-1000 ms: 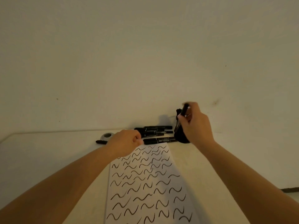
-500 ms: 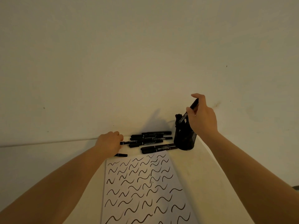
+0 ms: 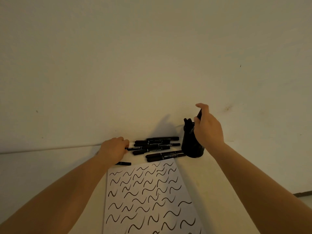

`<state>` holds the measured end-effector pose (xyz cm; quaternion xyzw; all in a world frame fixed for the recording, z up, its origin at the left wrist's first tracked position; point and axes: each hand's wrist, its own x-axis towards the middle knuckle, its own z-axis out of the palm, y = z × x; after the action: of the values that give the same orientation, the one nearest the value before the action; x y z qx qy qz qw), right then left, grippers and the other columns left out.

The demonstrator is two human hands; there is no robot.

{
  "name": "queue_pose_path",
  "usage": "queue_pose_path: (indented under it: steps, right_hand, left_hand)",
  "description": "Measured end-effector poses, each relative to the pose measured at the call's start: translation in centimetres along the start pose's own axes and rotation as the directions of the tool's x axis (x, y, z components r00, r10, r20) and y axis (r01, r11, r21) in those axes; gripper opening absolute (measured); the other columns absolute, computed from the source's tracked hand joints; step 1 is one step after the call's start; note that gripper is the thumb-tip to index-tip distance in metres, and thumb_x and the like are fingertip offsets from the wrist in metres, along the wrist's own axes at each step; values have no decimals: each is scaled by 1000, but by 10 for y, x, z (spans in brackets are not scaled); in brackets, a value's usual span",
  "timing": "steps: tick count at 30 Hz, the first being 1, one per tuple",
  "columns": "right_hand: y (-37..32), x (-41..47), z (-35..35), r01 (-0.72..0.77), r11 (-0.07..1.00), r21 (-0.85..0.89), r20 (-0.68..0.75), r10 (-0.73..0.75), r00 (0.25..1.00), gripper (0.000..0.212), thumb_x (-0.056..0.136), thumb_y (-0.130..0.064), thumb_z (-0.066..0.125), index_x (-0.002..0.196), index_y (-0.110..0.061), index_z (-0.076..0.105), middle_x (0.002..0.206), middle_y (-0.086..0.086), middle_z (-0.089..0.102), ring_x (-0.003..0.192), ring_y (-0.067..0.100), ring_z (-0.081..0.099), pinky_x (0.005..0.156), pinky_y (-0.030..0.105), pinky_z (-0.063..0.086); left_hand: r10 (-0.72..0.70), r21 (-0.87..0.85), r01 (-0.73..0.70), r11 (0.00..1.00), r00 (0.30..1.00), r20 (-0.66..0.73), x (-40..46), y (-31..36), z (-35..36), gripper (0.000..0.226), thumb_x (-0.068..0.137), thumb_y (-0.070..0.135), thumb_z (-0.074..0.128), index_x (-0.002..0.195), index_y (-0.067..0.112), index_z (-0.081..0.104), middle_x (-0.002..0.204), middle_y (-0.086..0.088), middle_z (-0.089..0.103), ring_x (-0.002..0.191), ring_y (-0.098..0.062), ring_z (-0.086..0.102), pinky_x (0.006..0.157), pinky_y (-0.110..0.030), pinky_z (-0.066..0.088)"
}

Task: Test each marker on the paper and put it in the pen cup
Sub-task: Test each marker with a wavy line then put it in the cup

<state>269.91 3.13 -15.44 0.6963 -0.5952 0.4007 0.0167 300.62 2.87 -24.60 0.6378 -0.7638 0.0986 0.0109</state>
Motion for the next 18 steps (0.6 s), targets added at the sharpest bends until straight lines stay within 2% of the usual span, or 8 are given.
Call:
queue_pose_path:
  steps: [3, 5, 7, 12, 15, 18]
  right_hand:
    - [-2, -2, 10, 66, 986, -153, 2, -67, 998, 36, 92, -13, 45, 127, -16, 39, 62, -4, 40, 63, 22, 41, 65, 32, 31]
    - [-1, -4, 15, 76, 970, -230, 28, -72, 997, 34, 92, -15, 45, 125, -17, 40, 68, -1, 49, 70, 24, 45, 75, 35, 31]
    - [3, -6, 19, 81, 953, -292, 50, -69, 996, 33, 91, -18, 46, 125, -18, 42, 82, 6, 61, 83, 27, 53, 82, 36, 31]
    - [9, -11, 23, 142, 912, -384, 66, -127, 990, 24, 89, -19, 47, 112, -16, 54, 90, 7, 68, 87, 28, 54, 84, 35, 26]
    - [9, -11, 21, 142, 911, -386, 91, -116, 989, 27, 90, -20, 47, 115, -15, 54, 99, 6, 68, 96, 27, 53, 88, 36, 28]
    - [-5, -16, 11, 175, 926, -335, 4, -185, 983, 30, 85, -15, 55, 115, -13, 58, 106, 7, 64, 105, 30, 49, 89, 39, 33]
  left_hand:
    - [3, -25, -3, 1000, 1000, 5, -1, -1, 0, 22, 94, 31, 43, 108, 17, 54, 106, -2, 54, 93, -18, 53, 63, -27, 33]
    - [2, -49, -2, 999, 1000, 1, -3, -1, 1, 23, 94, 30, 43, 109, 16, 54, 106, -2, 55, 94, -18, 53, 64, -27, 35]
    - [-10, -82, 8, 997, 1000, -14, -5, -2, 2, 23, 95, 29, 43, 109, 16, 55, 105, -2, 56, 92, -19, 54, 65, -28, 37]
    - [-44, -197, 21, 980, 993, -113, -10, 0, -5, 19, 95, 26, 42, 103, 15, 55, 96, -1, 58, 82, -17, 52, 61, -28, 33]
    - [-80, -255, 41, 966, 986, -146, -12, 9, -20, 17, 96, 29, 40, 98, 16, 52, 86, 3, 54, 71, -14, 46, 55, -27, 28]
    - [-110, -336, 54, 940, 983, -148, -17, 24, -39, 18, 96, 28, 38, 103, 16, 50, 90, 2, 56, 71, -15, 49, 55, -28, 32]
